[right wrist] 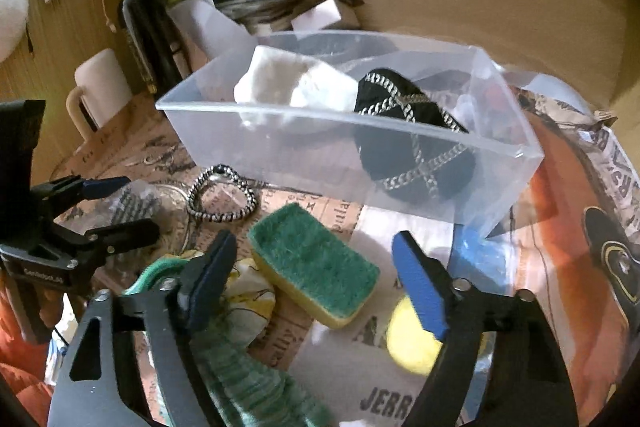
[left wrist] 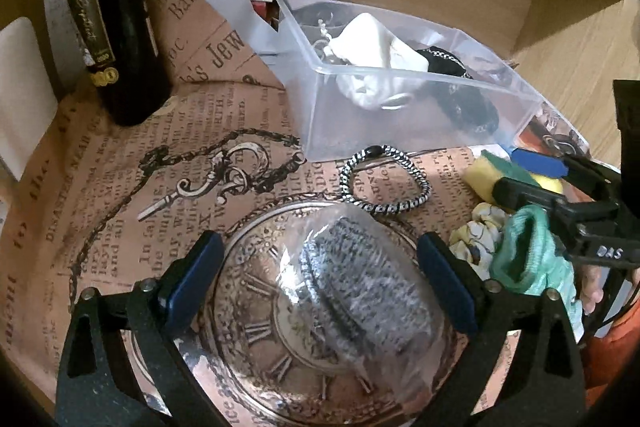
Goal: Organize soft objects
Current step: 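Grasp the bagged steel wool with the left tool while the right tool grasps the green sponge, then carry the steel wool with the left tool while the right tool carries the sponge to the box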
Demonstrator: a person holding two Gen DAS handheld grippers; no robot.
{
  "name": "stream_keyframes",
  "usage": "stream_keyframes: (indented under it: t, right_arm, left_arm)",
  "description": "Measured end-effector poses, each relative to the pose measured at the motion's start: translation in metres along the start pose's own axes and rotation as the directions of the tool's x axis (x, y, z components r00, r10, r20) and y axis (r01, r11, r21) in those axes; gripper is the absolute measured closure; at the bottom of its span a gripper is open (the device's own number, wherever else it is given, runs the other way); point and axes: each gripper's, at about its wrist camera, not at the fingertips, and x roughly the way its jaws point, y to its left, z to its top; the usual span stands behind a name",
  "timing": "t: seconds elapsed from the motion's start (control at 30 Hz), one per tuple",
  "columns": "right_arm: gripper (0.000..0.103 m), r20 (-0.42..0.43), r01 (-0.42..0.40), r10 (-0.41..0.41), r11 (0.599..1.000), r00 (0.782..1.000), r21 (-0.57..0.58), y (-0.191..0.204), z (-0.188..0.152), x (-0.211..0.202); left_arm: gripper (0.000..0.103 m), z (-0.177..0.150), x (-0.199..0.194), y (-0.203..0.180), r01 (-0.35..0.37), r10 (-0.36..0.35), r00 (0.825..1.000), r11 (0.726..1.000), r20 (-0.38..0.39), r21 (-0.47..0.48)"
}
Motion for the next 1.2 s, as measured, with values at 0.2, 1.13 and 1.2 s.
stream_keyframes:
  t: [0.2,1.13,1.2]
  right_arm:
    - [0.052,0.023,0.009,-0.009,1.0,1.0,0.015,-0.003,-0.001,-0.003]
    - [0.053,0.305,0.086,-0.095,0.995,0.948,0.044,-0.012,0.044,-0.073]
    - [0.053,0.312,0.087,-0.097,0.995,0.945,0.045,-0.013,0.048,-0.074]
  left_arm:
    - [0.047,-0.005,-0.005,-0.007,0.019,-0.02,1.0,0.999,0.014,0.037]
    - [0.066,0.084,-0.07,-0.026,0.017,-0.052,0.951,0.993,0.305,0.116]
    - [0.066,0.092,-0.067,-0.026,0.024,-0.059,0.948,0.993,0.314,0.114]
